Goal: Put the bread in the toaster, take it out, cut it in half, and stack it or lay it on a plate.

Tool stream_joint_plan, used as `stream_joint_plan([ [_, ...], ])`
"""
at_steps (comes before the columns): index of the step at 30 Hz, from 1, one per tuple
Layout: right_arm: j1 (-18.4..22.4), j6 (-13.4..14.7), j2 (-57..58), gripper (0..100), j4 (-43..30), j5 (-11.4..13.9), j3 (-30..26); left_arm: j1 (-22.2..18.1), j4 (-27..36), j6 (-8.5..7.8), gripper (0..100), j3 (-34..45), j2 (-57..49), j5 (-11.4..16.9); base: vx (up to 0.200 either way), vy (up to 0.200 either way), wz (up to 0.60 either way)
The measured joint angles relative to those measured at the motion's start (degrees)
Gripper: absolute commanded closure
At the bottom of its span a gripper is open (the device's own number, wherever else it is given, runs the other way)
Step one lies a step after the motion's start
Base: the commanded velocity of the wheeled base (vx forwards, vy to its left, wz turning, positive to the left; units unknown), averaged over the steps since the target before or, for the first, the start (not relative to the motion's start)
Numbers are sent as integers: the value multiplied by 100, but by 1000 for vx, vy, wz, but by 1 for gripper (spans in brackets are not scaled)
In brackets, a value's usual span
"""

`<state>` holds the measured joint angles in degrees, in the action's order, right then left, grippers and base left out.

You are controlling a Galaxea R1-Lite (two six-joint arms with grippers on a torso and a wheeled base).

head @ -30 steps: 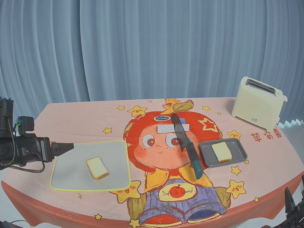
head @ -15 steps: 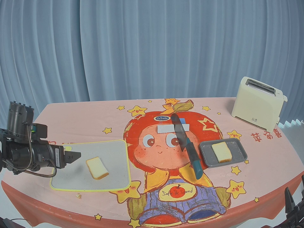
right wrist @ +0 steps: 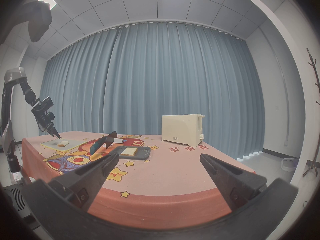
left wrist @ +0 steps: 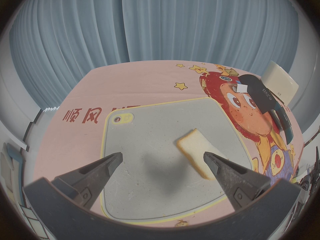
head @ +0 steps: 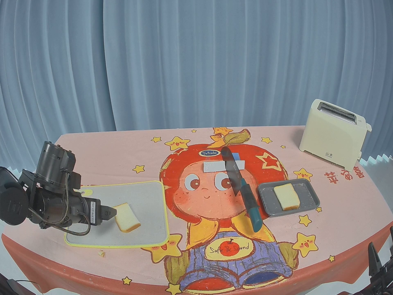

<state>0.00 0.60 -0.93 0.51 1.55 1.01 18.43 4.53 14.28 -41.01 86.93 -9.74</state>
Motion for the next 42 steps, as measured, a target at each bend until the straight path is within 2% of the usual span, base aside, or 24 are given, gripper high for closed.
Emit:
stream_joint_plan([
  [12, 0, 2, 0, 0, -2, 0, -2, 20, 2, 30, 0, 2, 227, 0, 0, 0, 0],
  [16, 0, 2, 0, 0, -2, 0, 0, 144, 11, 45, 0, 35, 276, -11, 0, 0, 0],
  [26, 0, 2, 0, 0, -2, 1, 0, 221, 271, 72, 0, -26, 325, -207, 0, 0, 0],
  [32, 0, 2, 0, 0, -2, 0, 0, 232, 263, 223, 0, -122, 328, -218, 0, 0, 0],
  [42, 0, 2, 0, 0, 0, 0, 0, 227, 279, 267, 0, -155, 413, -246, 0, 0, 0],
])
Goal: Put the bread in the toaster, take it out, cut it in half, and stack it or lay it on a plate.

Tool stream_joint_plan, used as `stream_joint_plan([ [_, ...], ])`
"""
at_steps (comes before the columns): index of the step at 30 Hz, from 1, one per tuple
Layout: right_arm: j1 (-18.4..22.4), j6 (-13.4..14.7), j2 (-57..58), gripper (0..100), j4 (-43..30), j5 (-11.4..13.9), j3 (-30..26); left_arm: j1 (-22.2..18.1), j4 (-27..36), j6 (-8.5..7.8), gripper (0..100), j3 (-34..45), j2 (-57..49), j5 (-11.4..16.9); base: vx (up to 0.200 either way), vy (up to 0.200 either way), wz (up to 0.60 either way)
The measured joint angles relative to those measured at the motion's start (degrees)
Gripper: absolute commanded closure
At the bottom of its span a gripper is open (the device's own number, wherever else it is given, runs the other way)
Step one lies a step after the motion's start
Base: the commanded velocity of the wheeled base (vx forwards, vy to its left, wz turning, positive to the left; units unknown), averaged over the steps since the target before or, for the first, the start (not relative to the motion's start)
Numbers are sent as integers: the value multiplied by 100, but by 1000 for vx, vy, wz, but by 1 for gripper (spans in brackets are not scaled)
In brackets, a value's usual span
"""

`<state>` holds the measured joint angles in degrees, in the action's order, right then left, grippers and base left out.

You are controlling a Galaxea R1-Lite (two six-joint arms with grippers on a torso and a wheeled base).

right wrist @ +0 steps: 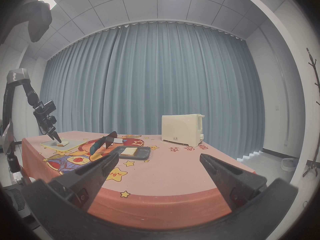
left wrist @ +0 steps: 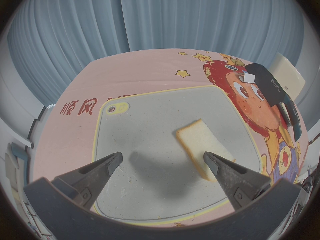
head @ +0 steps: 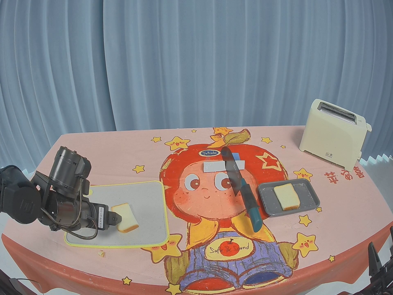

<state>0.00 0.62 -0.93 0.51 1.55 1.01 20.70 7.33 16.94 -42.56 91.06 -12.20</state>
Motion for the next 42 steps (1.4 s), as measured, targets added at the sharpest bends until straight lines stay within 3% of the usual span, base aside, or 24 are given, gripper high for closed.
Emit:
stream_joint_plan([
  [10, 0, 0, 0, 0, 0, 0, 0, -6, -5, 12, 0, 26, 146, -112, 0, 0, 0],
  [11, 0, -2, 0, 0, 0, 1, 0, -6, -7, 12, 100, 28, 152, -112, 0, 0, 0],
  [22, 0, -2, 0, 0, 0, 0, 0, -1, -55, 13, 100, 87, 204, -134, 0, 0, 0],
  [30, 0, 0, 0, 0, 0, 1, 0, 5, -29, 108, 100, 26, 207, -137, 0, 0, 0],
  [42, 0, 0, 0, 0, 0, 0, 0, 20, -16, 78, 100, -57, -468, -139, 0, 0, 0],
])
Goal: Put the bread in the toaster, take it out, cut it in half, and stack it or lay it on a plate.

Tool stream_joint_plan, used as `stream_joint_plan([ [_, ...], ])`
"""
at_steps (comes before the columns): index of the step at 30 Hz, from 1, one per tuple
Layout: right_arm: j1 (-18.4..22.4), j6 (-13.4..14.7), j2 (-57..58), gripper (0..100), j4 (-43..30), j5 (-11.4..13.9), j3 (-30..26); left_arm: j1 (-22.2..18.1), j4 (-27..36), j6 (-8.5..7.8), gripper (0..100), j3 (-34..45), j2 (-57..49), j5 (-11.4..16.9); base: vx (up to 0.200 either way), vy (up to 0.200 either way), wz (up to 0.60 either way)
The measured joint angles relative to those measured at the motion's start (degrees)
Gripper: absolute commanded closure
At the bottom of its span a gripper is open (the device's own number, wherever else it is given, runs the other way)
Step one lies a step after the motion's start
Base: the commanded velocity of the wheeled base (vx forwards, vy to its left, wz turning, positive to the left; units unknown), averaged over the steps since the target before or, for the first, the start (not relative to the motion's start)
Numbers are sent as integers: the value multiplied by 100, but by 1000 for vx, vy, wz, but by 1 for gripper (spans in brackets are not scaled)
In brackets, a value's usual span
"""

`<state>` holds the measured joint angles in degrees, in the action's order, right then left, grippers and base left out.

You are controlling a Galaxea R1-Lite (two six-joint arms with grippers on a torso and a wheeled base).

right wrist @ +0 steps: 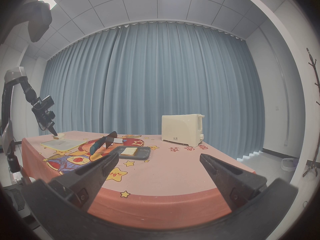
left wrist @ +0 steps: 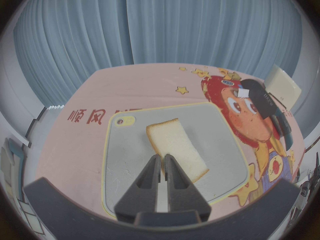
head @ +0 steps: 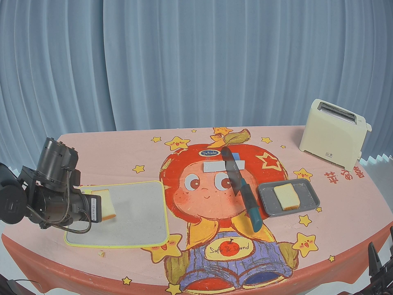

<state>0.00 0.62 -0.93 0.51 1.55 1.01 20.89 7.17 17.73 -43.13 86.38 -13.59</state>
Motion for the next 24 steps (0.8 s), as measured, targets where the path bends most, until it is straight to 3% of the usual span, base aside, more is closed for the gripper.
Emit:
stream_joint_plan([
  [8, 0, 0, 0, 0, 0, 0, 0, 0, 13, -240, 100, -11, -697, 5, 0, 0, 0],
  [24, 0, 0, 0, 0, 0, 1, 0, -9, 9, -267, 100, 9, -1303, 10, 0, 0, 0],
])
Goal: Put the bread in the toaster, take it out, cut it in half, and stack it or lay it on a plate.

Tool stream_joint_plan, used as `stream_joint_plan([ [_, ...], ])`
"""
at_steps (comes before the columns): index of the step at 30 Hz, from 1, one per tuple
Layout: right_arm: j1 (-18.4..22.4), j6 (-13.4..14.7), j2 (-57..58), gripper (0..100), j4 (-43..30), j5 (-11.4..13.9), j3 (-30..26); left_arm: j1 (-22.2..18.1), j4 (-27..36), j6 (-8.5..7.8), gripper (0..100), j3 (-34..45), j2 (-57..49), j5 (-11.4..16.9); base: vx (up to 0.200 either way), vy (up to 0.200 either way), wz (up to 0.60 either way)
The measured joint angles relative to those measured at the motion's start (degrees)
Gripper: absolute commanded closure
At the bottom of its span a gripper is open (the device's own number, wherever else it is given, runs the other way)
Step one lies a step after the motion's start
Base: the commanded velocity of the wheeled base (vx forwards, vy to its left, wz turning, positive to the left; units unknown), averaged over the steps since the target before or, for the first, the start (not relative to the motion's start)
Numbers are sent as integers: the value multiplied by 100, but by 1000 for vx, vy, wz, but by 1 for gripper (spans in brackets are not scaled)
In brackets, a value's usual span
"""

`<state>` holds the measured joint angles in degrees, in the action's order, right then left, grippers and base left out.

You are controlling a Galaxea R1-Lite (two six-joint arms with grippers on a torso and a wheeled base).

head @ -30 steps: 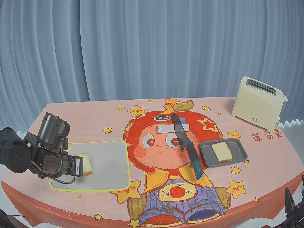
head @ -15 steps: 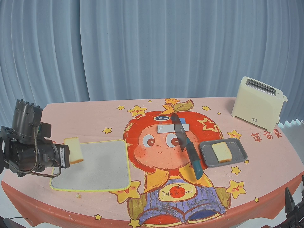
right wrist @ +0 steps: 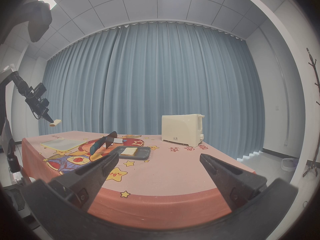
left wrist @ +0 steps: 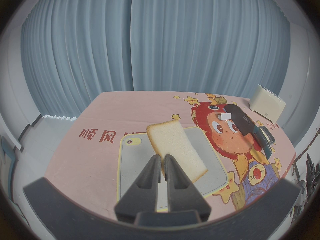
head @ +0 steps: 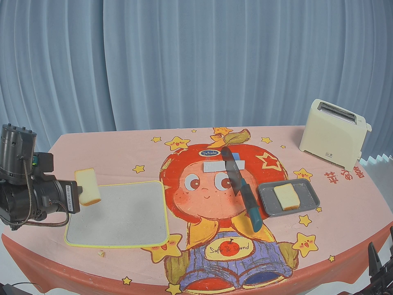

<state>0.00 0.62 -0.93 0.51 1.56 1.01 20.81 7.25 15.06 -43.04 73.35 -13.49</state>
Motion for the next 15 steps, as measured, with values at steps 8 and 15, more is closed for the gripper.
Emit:
stream_joint_plan([
  [8, 0, 0, 0, 0, 0, 0, 0, 2, -1, 2, 100, 2, -63, -2, 0, 0, 0],
  [15, 0, 0, 0, 0, 0, -1, 0, 0, 2, 2, 100, 13, -73, -2, 0, 0, 0],
])
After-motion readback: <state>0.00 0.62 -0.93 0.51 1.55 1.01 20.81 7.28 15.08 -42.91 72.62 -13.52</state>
